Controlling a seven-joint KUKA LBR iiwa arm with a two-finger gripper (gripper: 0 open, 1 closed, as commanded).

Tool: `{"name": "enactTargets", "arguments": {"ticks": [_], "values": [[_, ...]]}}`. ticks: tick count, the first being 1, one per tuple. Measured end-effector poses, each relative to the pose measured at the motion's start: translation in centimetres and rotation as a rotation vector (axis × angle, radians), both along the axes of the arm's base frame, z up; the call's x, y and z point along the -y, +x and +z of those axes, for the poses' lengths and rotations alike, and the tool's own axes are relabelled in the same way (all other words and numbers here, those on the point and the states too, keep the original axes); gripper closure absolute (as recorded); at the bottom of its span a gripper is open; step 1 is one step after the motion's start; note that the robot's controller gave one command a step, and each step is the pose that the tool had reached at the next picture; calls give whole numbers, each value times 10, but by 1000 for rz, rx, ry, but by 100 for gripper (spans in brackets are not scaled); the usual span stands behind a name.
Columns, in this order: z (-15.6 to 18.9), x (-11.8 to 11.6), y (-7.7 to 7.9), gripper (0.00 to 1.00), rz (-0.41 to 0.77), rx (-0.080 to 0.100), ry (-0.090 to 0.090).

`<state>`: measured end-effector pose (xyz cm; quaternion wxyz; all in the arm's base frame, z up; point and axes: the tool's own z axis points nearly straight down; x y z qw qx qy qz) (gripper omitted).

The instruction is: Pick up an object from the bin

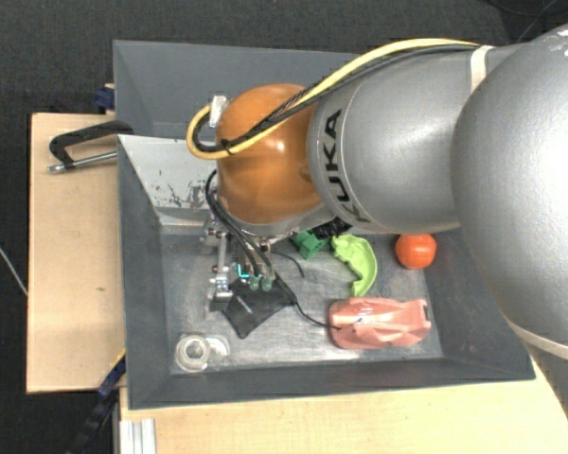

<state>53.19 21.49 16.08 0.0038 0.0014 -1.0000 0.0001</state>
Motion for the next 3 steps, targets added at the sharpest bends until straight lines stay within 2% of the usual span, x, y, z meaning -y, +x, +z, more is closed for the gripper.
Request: {"name": "enactTargets", "arguments": {"ticks": [1, 2, 3], "values": [[4, 1, 2, 0, -2, 8, 2], [-3, 25, -17, 0, 203, 12, 5], [-22, 47, -21, 0, 555, 7, 2]]}}
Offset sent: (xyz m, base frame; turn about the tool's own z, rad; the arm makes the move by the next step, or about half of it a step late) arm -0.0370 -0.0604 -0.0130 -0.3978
